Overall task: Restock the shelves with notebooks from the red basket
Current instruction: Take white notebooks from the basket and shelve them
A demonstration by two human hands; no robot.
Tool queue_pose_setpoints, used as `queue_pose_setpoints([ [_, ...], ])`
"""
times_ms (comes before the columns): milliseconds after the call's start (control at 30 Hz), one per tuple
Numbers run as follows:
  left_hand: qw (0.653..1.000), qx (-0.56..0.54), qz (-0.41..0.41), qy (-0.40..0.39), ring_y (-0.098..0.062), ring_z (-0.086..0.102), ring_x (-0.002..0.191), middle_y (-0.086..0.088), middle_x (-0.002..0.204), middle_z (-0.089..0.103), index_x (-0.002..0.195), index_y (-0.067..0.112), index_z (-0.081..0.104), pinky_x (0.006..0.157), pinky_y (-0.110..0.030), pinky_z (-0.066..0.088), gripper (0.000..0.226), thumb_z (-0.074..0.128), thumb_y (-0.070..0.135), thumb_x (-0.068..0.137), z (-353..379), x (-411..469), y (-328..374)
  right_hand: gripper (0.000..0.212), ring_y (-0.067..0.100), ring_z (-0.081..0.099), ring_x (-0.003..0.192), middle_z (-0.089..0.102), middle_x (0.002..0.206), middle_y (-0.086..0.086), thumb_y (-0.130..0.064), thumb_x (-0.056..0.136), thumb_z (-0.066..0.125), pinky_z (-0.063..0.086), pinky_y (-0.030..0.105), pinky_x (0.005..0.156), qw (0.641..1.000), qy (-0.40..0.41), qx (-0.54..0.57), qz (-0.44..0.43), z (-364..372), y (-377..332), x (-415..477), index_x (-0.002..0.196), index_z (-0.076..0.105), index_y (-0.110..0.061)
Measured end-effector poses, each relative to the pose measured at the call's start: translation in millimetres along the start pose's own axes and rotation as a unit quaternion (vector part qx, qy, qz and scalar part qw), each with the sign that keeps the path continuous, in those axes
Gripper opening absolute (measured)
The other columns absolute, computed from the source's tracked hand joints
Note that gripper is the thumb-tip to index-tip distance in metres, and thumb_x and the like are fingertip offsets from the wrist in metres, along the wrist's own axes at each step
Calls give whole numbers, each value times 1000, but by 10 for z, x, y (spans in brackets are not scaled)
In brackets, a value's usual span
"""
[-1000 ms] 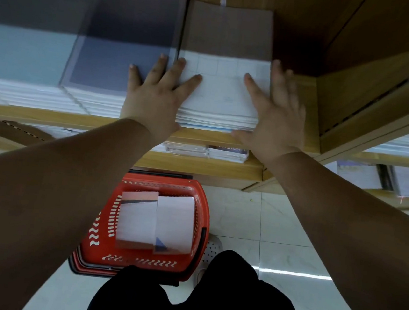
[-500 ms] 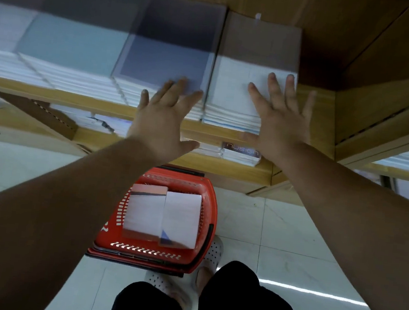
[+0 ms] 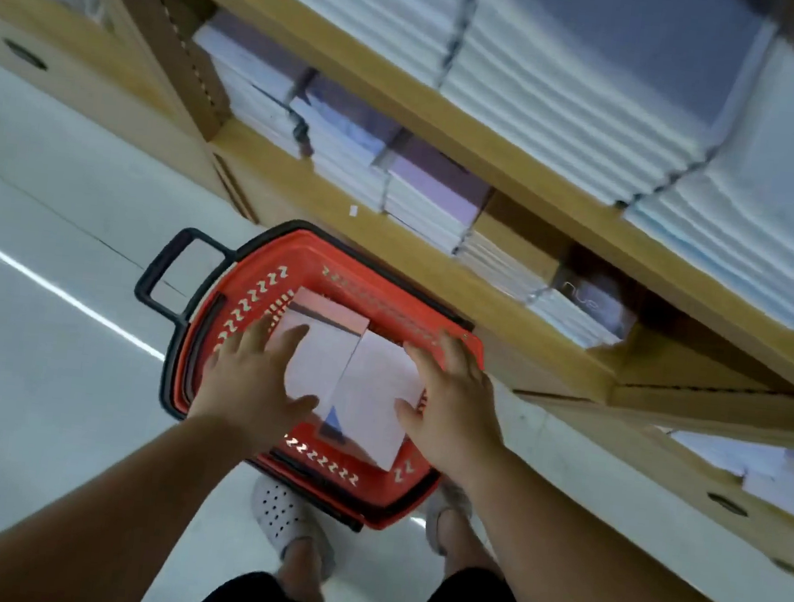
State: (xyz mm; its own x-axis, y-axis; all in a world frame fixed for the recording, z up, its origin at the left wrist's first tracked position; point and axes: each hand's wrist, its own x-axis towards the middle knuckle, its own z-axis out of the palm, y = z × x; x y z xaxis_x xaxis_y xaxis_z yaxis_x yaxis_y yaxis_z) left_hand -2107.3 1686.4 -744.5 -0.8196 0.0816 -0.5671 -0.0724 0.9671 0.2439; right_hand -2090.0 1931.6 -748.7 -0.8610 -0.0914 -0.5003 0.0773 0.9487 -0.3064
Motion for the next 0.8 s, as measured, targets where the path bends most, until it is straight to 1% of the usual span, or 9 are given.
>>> queue_pose_setpoints([
  [133,997,-31,-26,-70,-35,21,151,-5,167,14,159,42,7,118,-55,28,100,69,61,83,727,453,-179,72,25,8,155,2,169,-1,-49,94,61,21,45,124,994,-66,68,54,799,212,561,156,26,-41],
  [233,993,-57,-33,-96,-35,17,153,-4,169,11,159,44,5,118,-55,27,101,71,59,83,1237,881,-221,76,28,10,156,2,169,-1,-46,93,64,23,45,124,982,-78,130,109,1392,361,929,157,23,-42],
  [333,991,-55,-25,-122,-35,17,153,-5,169,12,160,43,6,119,-53,26,98,70,55,86,1693,1281,-225,78,27,4,156,-4,170,-4,-41,94,66,23,48,124,967,-91,181,155,1898,544,1160,157,19,-44],
  [400,989,-60,-30,-131,-35,20,152,-7,168,15,160,41,6,118,-51,29,97,70,52,88,1955,1489,-239,80,26,1,157,-8,169,-7,-40,95,65,21,50,125,962,-93,196,165,2198,640,1264,157,14,-47],
  [467,986,-35,-19,-159,-36,22,151,-9,169,12,160,40,3,116,-51,33,97,67,55,89,2183,1675,-246,81,26,-1,157,-10,169,-6,-40,96,63,20,50,125,960,-93,195,180,2439,714,1342,158,11,-46],
  [567,974,12,14,-224,-41,25,149,-11,169,1,159,43,-5,113,-53,37,99,63,60,90,2481,1856,-180,81,29,1,157,-6,170,-1,-46,95,63,20,53,124,945,-83,218,228,2738,831,1421,159,13,-42],
  [633,972,16,19,-234,-41,27,148,-11,170,-2,159,41,-9,111,-51,39,102,64,58,90,2670,1889,-77,81,31,5,156,0,170,2,-51,94,63,21,55,123,929,-78,243,268,2914,899,1446,159,15,-40],
  [733,972,-30,-2,-232,-42,27,147,-15,168,-6,158,41,-14,112,-50,40,106,67,53,91,2921,1879,89,87,32,19,153,12,168,1,-51,87,68,33,56,117,881,-70,329,332,3125,945,1448,156,15,-43],
  [800,976,-102,-53,-186,-41,31,143,-14,166,7,160,38,-9,111,-49,41,103,69,46,91,3021,1888,134,90,33,29,148,21,165,2,-48,86,69,37,54,114,853,-77,366,365,3213,953,1460,156,13,-44],
])
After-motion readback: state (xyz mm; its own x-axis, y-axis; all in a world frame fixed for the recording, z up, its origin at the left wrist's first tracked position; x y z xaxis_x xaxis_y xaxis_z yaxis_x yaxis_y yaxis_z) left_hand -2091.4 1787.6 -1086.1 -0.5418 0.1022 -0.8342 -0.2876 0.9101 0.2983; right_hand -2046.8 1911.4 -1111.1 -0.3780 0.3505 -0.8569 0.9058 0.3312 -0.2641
